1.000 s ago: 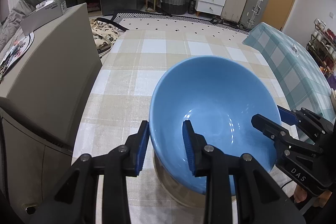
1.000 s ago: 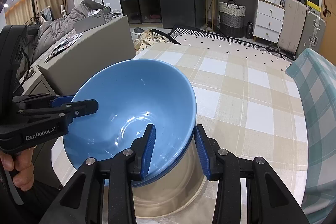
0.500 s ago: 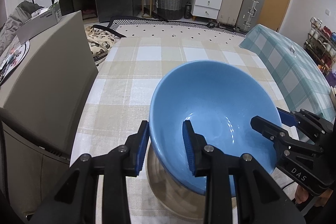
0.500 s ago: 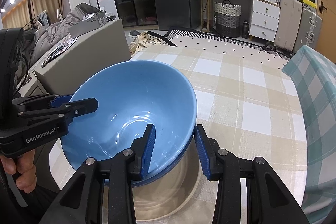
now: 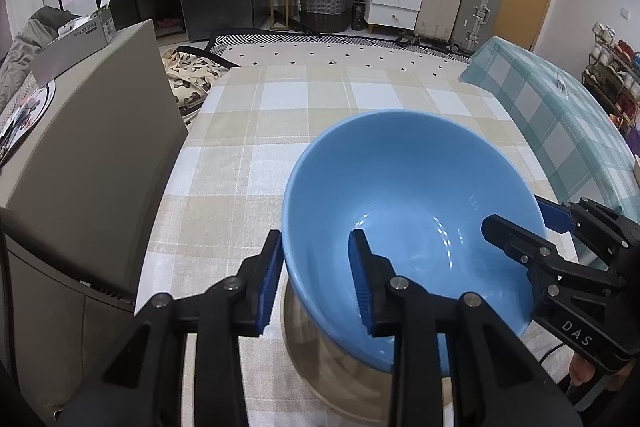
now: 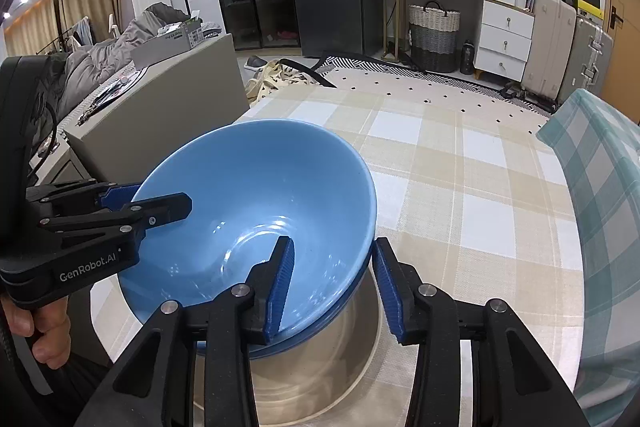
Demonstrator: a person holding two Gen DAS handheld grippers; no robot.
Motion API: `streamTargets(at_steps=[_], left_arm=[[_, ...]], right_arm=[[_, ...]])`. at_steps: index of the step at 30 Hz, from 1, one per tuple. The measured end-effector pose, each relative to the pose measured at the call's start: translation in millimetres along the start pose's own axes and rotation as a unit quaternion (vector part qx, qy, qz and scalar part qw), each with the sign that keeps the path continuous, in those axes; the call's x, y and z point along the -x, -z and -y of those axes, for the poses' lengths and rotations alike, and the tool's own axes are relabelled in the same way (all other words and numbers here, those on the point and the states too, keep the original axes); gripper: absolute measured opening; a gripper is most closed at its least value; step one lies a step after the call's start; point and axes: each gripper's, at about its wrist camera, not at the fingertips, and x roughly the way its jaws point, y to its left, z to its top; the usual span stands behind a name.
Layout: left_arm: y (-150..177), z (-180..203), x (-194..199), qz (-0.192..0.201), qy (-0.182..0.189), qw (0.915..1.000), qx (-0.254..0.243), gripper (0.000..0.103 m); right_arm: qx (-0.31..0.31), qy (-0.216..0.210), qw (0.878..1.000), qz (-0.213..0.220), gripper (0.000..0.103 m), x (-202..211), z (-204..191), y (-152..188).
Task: Organize plates and bowls
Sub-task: 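Lower the nested blue bowls onto the beige plate stack, then open both grippers to release the nested bowls, then pull both grippers back away from the bowls and plates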
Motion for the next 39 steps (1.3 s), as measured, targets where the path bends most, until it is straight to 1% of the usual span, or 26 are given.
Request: streamTargets(at_steps=[7, 10, 11, 12, 14, 15, 16, 17, 18, 19, 20, 21, 22, 24, 28, 34, 39], left_arm=[[-1.5, -1.9, -1.1, -0.004, 0.008, 0.9999, 0.007, 0.032], [-2.4, -6.1, -0.6, -0.01, 0.022, 0.9996, 0.016, 0.041], [-2.2, -7.3, 0.6, -0.009, 0.024, 0.9995, 0.017, 0.05], [-2.1, -8.6, 2.3, -0.007, 0.025, 0.9995, 0.018, 0.057], [-1.4, -10.8, 5.8, -0.006, 0.026, 0.9995, 0.019, 0.059], [-0.8, -12.5, 7.6, -0.005, 0.025, 0.9995, 0.019, 0.068], [-0.2, -13.9, 9.9, -0.002, 0.025, 0.9995, 0.021, 0.075], [0.7, -15.3, 12.6, 0.004, 0.026, 0.9994, 0.023, 0.086], [1.8, -17.1, 16.5, 0.012, 0.027, 0.9993, 0.025, 0.093], [3.1, -18.2, 19.7, 0.018, 0.027, 0.9991, 0.026, 0.096], [4.5, -19.4, 23.2, 0.025, 0.026, 0.999, 0.027, 0.101], [6.2, -20.8, 26.4, 0.03, 0.025, 0.9989, 0.027, 0.103], [8.9, -22.3, 30.3, 0.038, 0.026, 0.9986, 0.025, 0.103], [14.8, -25.0, 37.5, 0.048, 0.026, 0.9982, 0.024, 0.103], [31.1, -28.9, 55.4, 0.074, 0.033, 0.9964, 0.022, 0.103], [52.9, -31.8, 77.8, 0.119, 0.029, 0.9922, 0.021, 0.103], [69.9, -32.1, 84.2, 0.133, 0.034, 0.9904, 0.016, 0.103]], right_arm=[[0.002, -0.003, 1.0, -0.002, 0.044, -0.5, 1.8, 0.4], [0.005, -0.009, 1.0, -0.004, 0.047, -0.8, 2.3, 1.9], [0.007, -0.007, 1.0, -0.004, 0.048, -0.6, 2.5, 2.1], [0.006, -0.004, 1.0, -0.001, 0.052, 0.4, 3.6, 2.2], [0.002, 0.0, 1.0, 0.002, 0.062, 3.2, 6.8, 2.9], [-0.001, -0.002, 1.0, 0.005, 0.071, 5.4, 8.6, 3.3], [-0.005, -0.006, 1.0, 0.008, 0.08, 8.0, 11.1, 3.7], [-0.008, -0.008, 1.0, 0.012, 0.083, 10.8, 13.1, 3.9], [-0.009, -0.01, 1.0, 0.016, 0.086, 14.2, 14.9, 4.1], [-0.007, -0.01, 1.0, 0.019, 0.09, 16.6, 15.5, 4.4], [-0.004, -0.01, 1.0, 0.024, 0.092, 20.2, 16.5, 5.0], [0.0, -0.009, 0.999, 0.031, 0.097, 24.2, 17.5, 5.8], [0.002, -0.009, 0.999, 0.037, 0.1, 27.3, 18.1, 6.4], [0.008, -0.011, 0.998, 0.055, 0.102, 36.4, 19.8, 9.7], [0.021, -0.015, 0.996, 0.08, 0.102, 52.6, 21.6, 19.3], [0.021, -0.025, 0.994, 0.103, 0.102, 71.5, 24.1, 38.5], [0.02, -0.028, 0.993, 0.116, 0.102, 82.2, 21.4, 55.8]])
